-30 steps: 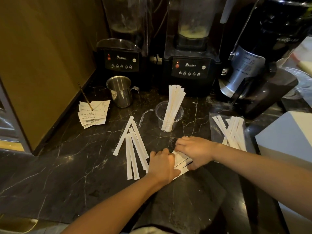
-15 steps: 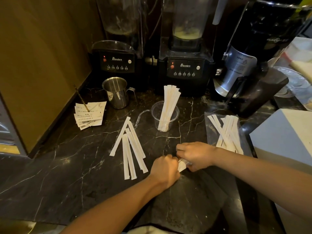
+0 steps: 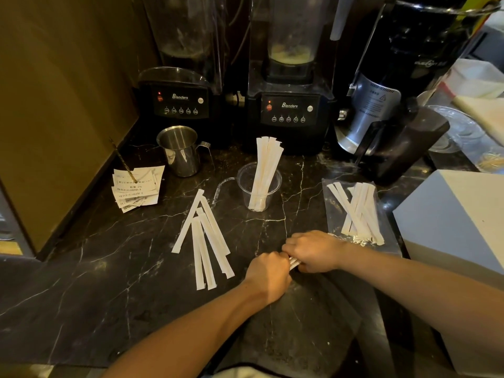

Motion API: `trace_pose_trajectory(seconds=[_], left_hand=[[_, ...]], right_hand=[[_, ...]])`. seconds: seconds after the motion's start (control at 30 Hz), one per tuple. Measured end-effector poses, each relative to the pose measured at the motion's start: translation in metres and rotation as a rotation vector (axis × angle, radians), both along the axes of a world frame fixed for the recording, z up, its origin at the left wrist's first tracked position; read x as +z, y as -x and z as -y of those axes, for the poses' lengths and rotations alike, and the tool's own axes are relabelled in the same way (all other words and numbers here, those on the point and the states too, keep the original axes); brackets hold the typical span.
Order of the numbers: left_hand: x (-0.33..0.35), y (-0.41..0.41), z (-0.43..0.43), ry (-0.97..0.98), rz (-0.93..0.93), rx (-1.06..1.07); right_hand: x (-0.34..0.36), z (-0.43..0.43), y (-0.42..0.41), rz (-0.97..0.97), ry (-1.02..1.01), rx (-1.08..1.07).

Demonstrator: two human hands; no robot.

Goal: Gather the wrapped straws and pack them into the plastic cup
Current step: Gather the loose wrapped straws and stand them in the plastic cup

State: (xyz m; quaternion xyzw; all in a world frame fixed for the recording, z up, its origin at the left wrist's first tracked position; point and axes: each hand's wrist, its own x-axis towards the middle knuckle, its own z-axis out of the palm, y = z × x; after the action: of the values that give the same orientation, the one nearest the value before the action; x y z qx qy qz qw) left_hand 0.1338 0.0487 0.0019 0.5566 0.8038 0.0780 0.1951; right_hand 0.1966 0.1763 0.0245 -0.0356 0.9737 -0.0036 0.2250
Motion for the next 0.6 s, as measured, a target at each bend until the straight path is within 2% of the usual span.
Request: trace_pose_trajectory(seconds=[0.13,0.2,0.37,0.5,0.53,0.6], left_hand=[[0.001,0.005,-0.006,0.024,0.039,0.025],[0.004,0.010,-0.010,0.030,0.141,0.071],[0.017,0.019,-0.021,0.054,0.649,0.159],[0.031,0.022,-0.027,-0.125,0.848,0.211],[0.033,0.023,-0.028,-0.194,0.855,0.215],[0.036,0.025,-0.030,-0.319,0.830,0.211]], right_hand=[[0.007,-0.005,-0.002,-0.079,-0.001,-0.038],[0.013,-0.006,-0.003,-0.135,-0.050,-0.017],[0.031,0.002,0.002,-0.216,-0.224,0.058],[0.055,0.009,0.007,-0.323,-0.369,0.113],[0.062,0.012,0.007,-0.389,-0.432,0.102],[0.077,0.016,0.007,-0.546,-0.424,0.054]])
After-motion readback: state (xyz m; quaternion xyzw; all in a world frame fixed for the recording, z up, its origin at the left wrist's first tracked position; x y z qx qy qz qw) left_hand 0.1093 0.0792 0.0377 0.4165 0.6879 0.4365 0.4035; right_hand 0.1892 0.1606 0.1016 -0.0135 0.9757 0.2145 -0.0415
